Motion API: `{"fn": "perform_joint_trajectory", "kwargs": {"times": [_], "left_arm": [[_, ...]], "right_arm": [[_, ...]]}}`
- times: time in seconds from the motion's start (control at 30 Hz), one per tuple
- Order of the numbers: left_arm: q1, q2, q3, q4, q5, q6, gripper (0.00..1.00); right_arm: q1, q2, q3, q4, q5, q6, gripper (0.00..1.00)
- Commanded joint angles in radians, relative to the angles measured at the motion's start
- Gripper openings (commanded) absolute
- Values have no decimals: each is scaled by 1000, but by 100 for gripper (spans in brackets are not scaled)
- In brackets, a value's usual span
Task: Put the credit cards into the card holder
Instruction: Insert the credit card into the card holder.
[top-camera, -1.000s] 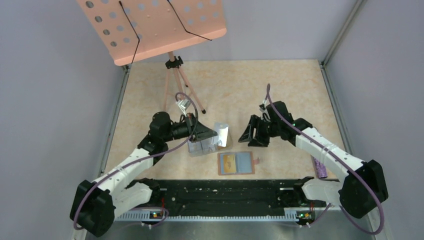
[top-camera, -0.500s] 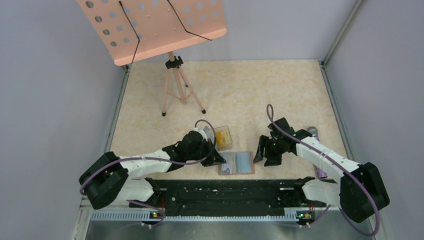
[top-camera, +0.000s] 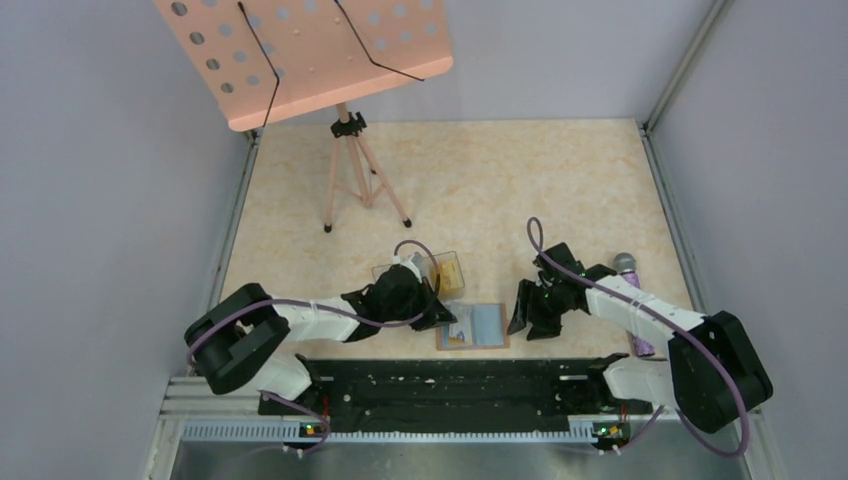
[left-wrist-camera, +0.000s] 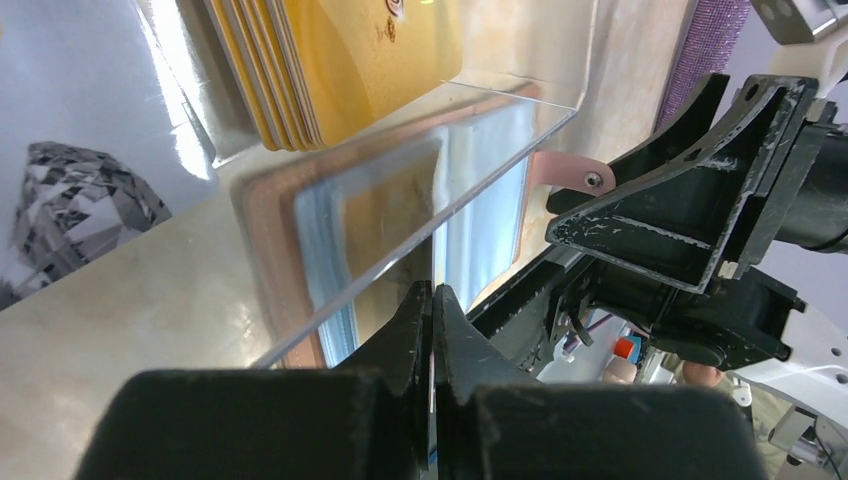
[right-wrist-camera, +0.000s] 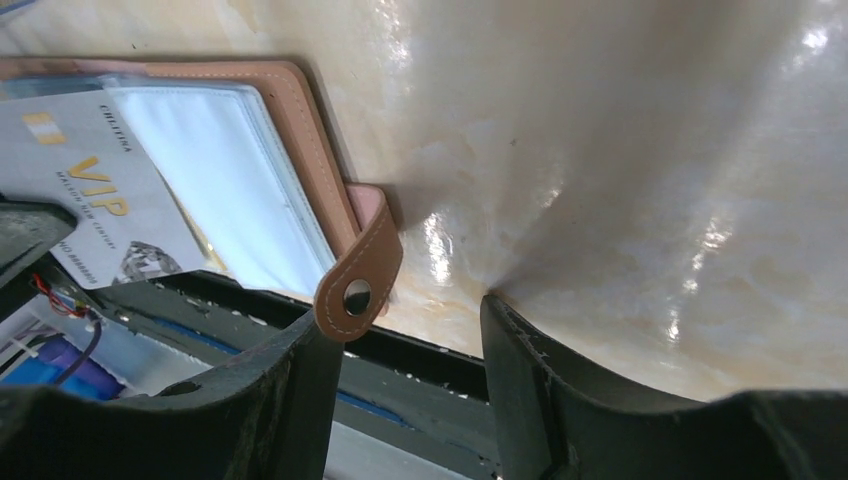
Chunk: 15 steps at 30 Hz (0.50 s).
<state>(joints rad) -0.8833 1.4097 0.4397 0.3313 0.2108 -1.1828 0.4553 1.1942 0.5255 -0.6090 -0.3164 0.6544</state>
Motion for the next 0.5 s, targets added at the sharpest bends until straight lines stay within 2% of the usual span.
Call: {"fn": "perform_joint_trajectory", "kwargs": {"times": [0.0, 0.1, 0.47], "left_arm": [[-15, 47, 34, 98, -4, 7, 0], [-24, 87, 40, 144, 13, -4, 0], [-48, 136, 73, 176, 23, -15, 0]], "right_arm": [[-8, 26, -4, 92, -32, 12, 50], [-8, 41, -12, 114, -46, 15, 42], [-8, 65, -70, 198, -102, 44, 36]]}}
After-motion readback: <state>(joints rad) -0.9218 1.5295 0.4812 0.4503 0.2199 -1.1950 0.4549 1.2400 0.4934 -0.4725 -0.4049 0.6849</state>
